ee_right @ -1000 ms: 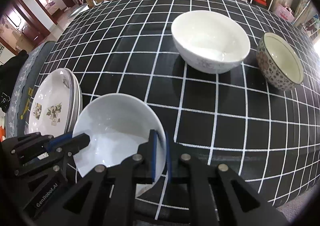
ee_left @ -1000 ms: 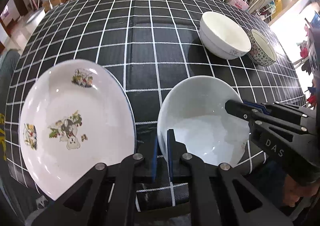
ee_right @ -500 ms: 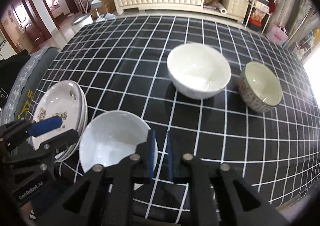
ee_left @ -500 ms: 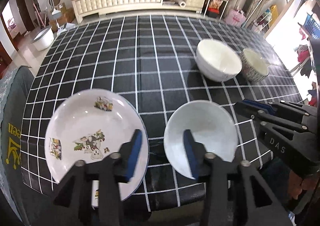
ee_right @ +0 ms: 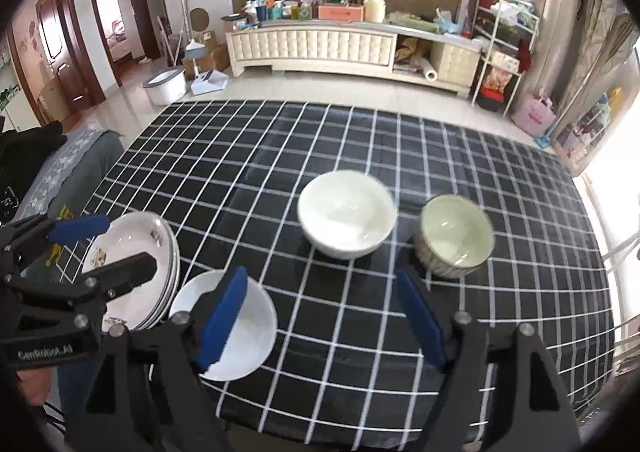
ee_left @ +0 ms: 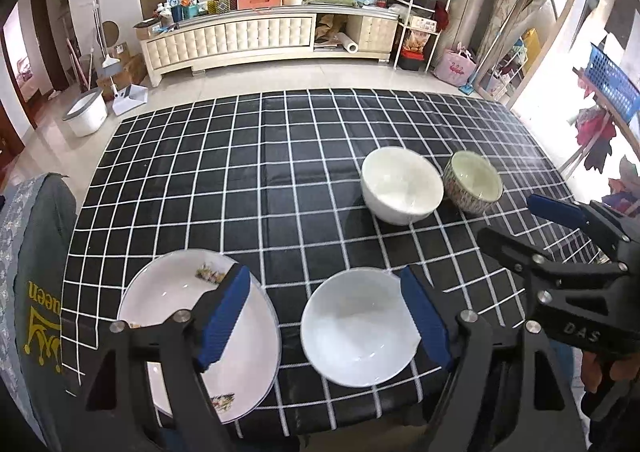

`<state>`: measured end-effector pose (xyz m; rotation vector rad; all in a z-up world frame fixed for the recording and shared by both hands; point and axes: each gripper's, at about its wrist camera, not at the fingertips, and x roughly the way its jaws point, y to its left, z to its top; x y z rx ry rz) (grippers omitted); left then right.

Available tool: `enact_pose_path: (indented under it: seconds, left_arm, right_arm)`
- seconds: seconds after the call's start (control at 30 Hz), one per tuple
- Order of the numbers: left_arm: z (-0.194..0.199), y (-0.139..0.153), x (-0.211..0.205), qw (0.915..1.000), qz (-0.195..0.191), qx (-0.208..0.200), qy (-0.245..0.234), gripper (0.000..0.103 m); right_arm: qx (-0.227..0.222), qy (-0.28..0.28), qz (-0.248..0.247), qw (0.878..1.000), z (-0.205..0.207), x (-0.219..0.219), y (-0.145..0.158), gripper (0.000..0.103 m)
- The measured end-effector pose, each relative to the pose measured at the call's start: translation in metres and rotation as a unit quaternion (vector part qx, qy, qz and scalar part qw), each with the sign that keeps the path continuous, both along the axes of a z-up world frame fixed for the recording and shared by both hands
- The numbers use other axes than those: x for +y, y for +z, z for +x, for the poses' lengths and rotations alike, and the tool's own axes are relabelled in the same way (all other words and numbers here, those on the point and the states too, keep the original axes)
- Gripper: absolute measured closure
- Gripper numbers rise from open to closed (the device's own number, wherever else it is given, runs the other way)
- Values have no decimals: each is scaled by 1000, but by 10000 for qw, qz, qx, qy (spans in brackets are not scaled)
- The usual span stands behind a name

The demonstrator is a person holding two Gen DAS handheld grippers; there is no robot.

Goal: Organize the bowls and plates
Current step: 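Lower the white bowl beside the plate stack and open both grippers, then move both grippers to the cream bowl and pinch its rim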

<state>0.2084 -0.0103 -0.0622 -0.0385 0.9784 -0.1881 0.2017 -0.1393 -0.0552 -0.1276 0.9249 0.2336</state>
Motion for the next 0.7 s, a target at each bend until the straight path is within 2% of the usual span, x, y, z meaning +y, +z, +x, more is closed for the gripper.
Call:
enact_pose_path:
  seconds: [0.23, 0.37, 0.7]
  left_arm:
    - [28, 14, -18, 9998, 2, 22, -203, 27]
    - [50, 15, -27, 9995, -30, 99, -315, 27]
    - [106, -5, -49, 9980, 173, 304, -522, 27]
  right_arm:
    - [-183, -5, -88, 9998, 19, -14, 21, 20]
    - [-138, 43, -137, 9998, 38, -21, 24, 20]
    - [271, 25, -80, 9996, 83, -35, -8, 20]
